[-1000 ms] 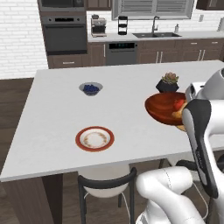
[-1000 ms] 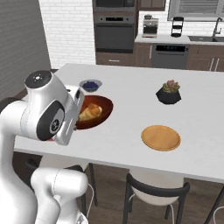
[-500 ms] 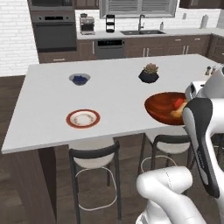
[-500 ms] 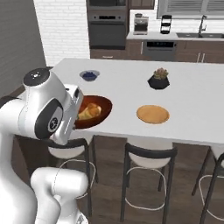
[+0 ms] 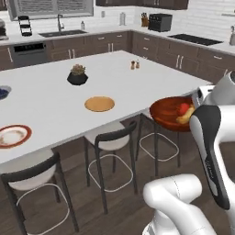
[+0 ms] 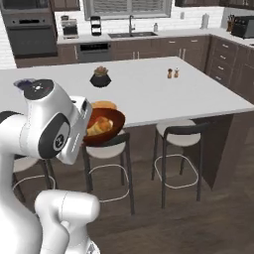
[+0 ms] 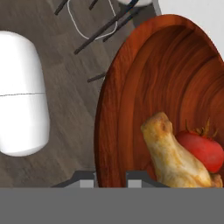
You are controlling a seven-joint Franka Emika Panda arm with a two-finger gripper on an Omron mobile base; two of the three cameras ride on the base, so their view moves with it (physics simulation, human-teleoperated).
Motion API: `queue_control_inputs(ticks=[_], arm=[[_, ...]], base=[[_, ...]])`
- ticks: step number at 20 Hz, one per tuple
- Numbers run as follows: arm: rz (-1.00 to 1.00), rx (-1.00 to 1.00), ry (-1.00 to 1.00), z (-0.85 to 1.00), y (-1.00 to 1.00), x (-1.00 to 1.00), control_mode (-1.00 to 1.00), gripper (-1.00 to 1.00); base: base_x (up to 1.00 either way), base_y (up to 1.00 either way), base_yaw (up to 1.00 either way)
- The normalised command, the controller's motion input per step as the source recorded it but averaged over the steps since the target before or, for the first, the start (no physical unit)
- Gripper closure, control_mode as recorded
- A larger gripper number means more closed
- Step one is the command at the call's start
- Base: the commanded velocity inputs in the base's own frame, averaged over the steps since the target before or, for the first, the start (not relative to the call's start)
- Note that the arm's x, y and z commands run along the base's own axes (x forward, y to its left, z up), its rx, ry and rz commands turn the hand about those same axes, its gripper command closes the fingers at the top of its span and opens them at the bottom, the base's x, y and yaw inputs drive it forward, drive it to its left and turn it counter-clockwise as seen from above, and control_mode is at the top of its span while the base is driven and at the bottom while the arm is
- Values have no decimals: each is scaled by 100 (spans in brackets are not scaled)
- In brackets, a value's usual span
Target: Pick the chicken drumstick and tomato from their plates and place them in the bowl. Then put the bowl in the fridge.
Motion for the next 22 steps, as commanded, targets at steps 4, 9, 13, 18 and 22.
queue_control_inputs(ticks=[4, 9, 13, 18, 22], arm=[[0, 0, 0, 0, 0, 0, 100, 100], [0, 0, 0, 0, 0, 0, 100, 100], [0, 0, 0, 0, 0, 0, 100, 100], [0, 0, 0, 0, 0, 0, 100, 100], [0, 0, 0, 0, 0, 0, 100, 100]], base=[[21, -100, -38], [25, -64, -64], [31, -41, -72], [77, -4, -60], [100, 8, -41]])
